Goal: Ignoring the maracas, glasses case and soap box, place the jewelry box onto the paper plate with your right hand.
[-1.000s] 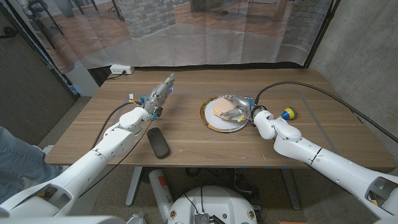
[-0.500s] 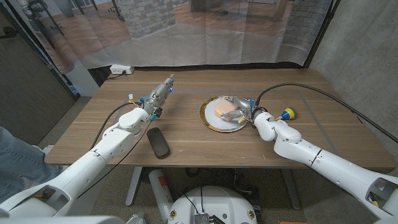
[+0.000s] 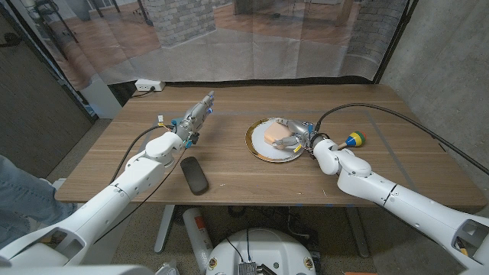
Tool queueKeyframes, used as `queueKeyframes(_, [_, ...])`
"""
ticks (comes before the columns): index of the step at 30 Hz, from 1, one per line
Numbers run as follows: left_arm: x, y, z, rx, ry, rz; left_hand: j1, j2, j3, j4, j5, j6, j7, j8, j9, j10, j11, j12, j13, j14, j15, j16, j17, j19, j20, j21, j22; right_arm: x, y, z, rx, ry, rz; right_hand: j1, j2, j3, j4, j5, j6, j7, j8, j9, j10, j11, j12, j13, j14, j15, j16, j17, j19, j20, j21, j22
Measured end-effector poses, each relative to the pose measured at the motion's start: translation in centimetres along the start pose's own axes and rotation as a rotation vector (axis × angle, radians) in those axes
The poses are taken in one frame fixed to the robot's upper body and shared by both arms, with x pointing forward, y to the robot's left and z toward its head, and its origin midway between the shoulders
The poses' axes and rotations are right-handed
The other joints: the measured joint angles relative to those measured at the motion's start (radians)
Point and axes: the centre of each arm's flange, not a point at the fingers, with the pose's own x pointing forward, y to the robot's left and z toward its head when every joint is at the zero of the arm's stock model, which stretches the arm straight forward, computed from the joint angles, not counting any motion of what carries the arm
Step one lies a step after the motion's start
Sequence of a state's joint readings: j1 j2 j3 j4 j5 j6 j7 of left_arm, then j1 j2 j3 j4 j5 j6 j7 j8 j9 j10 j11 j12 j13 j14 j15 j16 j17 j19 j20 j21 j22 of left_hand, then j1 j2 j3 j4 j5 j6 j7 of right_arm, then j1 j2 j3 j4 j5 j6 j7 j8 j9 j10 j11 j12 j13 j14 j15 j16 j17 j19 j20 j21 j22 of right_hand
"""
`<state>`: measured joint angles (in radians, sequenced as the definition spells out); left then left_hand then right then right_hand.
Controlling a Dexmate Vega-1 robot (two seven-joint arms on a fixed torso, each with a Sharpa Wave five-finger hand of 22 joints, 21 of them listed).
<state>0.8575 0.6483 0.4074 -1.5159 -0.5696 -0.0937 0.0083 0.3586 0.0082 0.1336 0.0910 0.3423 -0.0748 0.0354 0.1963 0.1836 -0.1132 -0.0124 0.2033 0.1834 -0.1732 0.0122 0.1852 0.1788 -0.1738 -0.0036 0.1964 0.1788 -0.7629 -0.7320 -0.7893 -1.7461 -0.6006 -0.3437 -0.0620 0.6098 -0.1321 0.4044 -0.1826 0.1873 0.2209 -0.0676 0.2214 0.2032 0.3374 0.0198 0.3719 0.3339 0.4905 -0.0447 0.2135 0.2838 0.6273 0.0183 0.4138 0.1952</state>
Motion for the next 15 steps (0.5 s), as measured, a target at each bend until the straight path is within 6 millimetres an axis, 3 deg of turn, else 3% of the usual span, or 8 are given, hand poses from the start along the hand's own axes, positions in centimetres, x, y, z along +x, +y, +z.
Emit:
queueKeyframes(5, [0.09,-0.06,-0.16,-0.002,0.003,-0.002,0.000,0.000,0.000,0.000,0.000,0.006,0.006,0.000,0.000,0.000,0.000,0.000,0.000,0.000,0.000,0.000,0.000,0.000,0.000,0.000,0.000,-0.06,-0.01,0.02,0.001,-0.001,0.002,0.000,0.000,-0.004,0.007,0.003,-0.009,-0.005,0.000,0.000,-0.007,-0.007,-0.011,-0.005,-0.020,0.017,-0.008,-0.008,-0.006,0.014,-0.004,0.000])
queueKeyframes(7, [0.15,-0.14,-0.20,-0.003,0.004,-0.004,0.000,0.000,0.000,0.000,0.000,0.005,0.006,0.000,0.000,0.000,0.000,0.000,0.000,0.000,0.000,0.000,0.000,0.000,0.000,0.000,0.000,-0.08,0.00,0.03,0.002,-0.001,0.005,0.000,0.000,0.008,0.027,0.005,-0.009,-0.005,-0.007,0.000,-0.007,-0.007,-0.020,-0.009,-0.031,0.020,-0.014,-0.012,-0.013,0.024,-0.008,0.000])
queueKeyframes(15, [0.30,-0.19,-0.37,-0.007,0.003,-0.006,0.000,0.000,0.000,0.000,0.000,0.005,0.005,0.000,0.000,0.000,0.000,0.000,0.000,0.000,0.000,0.000,0.000,0.000,0.000,0.000,0.000,-0.19,-0.11,0.08,0.002,-0.004,0.013,0.000,0.000,-0.001,0.037,0.009,-0.025,-0.004,-0.009,0.000,-0.016,-0.016,-0.037,-0.020,-0.054,0.044,-0.022,-0.024,-0.030,0.052,-0.020,-0.005])
